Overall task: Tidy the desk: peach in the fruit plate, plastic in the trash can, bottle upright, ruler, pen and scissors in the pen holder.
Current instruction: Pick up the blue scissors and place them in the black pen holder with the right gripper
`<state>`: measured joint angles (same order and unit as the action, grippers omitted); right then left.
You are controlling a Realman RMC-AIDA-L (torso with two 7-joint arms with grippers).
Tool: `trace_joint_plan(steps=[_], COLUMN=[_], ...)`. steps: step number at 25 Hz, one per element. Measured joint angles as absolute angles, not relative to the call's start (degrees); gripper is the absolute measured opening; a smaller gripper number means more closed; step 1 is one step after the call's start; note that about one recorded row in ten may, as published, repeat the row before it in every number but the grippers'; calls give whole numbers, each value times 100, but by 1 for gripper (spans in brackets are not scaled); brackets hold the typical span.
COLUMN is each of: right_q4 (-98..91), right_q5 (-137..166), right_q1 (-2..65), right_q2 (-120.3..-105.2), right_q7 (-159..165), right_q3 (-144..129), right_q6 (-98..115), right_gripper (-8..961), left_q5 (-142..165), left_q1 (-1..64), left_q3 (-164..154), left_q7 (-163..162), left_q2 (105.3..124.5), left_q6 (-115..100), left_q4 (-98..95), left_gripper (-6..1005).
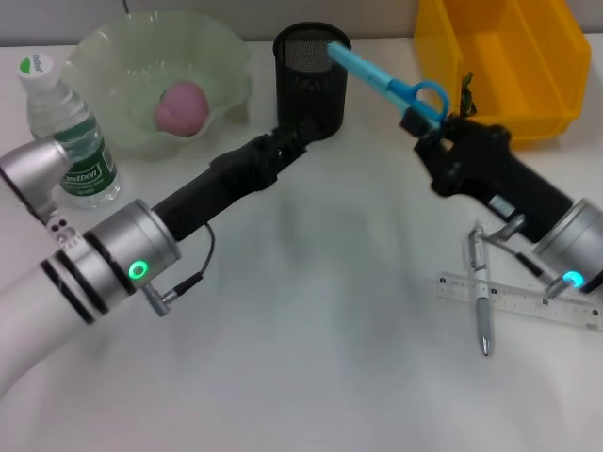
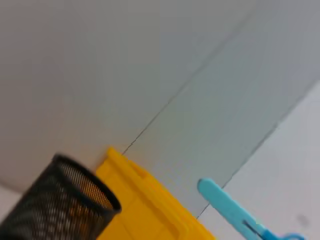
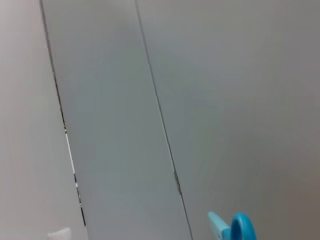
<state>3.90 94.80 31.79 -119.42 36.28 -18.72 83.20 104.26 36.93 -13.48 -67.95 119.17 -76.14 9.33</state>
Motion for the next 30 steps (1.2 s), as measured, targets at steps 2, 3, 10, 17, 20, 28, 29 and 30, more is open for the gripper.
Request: trace_joint_plan(steps=[2, 3, 10, 17, 20, 28, 29, 30], right_q4=[52, -93, -1334, -2704, -3114, -3791, -3851, -3897], right_q5=[9567, 9620, 9721, 9722, 9727, 10805, 11016, 11253], right_q1=[3170, 3163, 3135, 3176, 3262, 3977, 4101, 4228], right_q2=[-11933, -11928, -11905, -11779, -11652, -11275, -11260, -11256], right_q7=[4185, 4439, 6247, 7943, 8525, 9974, 10109, 10252], right_q3=[-1878, -1884, -2503, -3196, -3533, -4161, -4162, -4164], right_q6=[8314, 8314, 8283, 7996, 7847, 7684, 7684, 7679], right_gripper=[85, 86, 93, 99, 102, 110, 111, 112], left_q5=[10481, 10481, 10865, 11033, 11033, 11030, 11030, 11030], left_q1=[3623, 3623, 3428, 3220, 3169, 3164, 3164, 3164], left_q3=[-1386, -1386, -1397, -1430, -1445, -1527, -1533, -1539], left_q7=[-6154, -6154, -5156, -4586, -4550, -4520, -4519, -4518], left_q2=[11909, 11909, 11896, 11873, 11877, 11890, 11891, 11893], left_q6=[-7729, -7729, -8059, -8290, -8269, -8048, -8018, -7987], left_q4=[846, 846, 432, 111, 76, 71, 76, 80], left_gripper=[400, 434, 716, 799, 800, 800, 800, 800])
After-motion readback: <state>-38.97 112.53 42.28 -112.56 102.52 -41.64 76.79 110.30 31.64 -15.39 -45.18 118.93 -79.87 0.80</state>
